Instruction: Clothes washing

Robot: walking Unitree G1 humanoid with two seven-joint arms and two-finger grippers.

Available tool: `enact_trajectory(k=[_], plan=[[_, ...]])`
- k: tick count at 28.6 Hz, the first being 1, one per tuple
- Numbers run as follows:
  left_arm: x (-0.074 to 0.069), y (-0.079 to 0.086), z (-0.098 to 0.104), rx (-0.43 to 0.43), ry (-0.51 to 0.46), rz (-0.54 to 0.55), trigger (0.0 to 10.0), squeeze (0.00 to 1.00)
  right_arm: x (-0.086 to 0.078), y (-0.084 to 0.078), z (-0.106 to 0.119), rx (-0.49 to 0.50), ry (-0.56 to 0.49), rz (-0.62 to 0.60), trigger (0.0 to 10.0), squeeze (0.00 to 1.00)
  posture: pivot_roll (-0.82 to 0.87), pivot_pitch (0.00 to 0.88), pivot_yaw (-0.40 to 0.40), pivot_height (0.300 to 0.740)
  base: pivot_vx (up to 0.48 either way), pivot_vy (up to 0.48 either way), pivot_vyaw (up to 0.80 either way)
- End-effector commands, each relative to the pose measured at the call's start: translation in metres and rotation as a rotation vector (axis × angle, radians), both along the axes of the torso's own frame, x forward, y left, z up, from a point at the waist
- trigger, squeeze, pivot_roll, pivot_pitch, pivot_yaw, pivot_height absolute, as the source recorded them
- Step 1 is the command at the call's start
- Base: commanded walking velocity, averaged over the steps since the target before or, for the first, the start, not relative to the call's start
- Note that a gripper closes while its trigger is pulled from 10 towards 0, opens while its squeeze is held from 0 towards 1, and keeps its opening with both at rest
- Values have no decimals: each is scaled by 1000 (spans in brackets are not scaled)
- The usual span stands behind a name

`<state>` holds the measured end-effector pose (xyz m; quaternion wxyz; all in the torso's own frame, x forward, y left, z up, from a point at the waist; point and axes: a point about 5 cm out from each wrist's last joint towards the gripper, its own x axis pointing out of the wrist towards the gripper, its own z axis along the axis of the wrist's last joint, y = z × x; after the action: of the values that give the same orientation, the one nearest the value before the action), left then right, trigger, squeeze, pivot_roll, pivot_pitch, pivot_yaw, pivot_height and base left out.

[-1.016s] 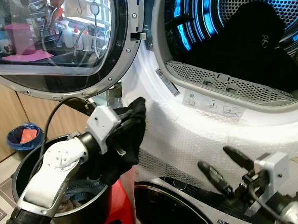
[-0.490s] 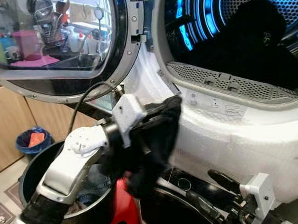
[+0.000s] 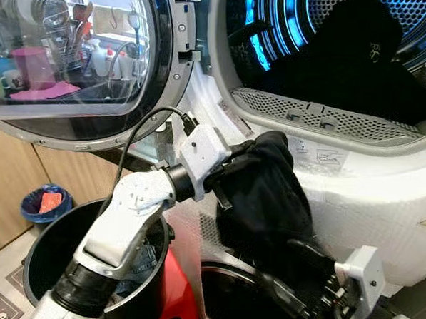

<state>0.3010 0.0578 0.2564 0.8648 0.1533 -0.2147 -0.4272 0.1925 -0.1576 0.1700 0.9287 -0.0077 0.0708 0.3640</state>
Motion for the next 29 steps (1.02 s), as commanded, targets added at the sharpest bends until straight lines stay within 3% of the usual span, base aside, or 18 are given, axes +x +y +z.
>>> enact_trajectory(k=[1, 10, 21, 29], plan=[[0, -6, 10, -5, -37, 12, 10000, 0, 2, 2, 3, -9, -19, -34, 10000, 0, -154, 0, 35, 740, 0, 0, 0], [12, -27, 17, -54, -49, 179, 10000, 0, 8, 6, -1, -37, -10, -145, 10000, 0, -148, 0, 40, 740, 0, 0, 0], [9, -56, 19, -127, 11, 211, 10000, 0, 25, 8, -4, -58, -14, -335, 10000, 0, -138, 0, 46, 740, 0, 0, 0], [6, -73, 23, -155, 35, 219, 10000, 0, 25, 14, -6, -51, -7, -370, 10000, 0, -134, 0, 52, 740, 0, 0, 0]])
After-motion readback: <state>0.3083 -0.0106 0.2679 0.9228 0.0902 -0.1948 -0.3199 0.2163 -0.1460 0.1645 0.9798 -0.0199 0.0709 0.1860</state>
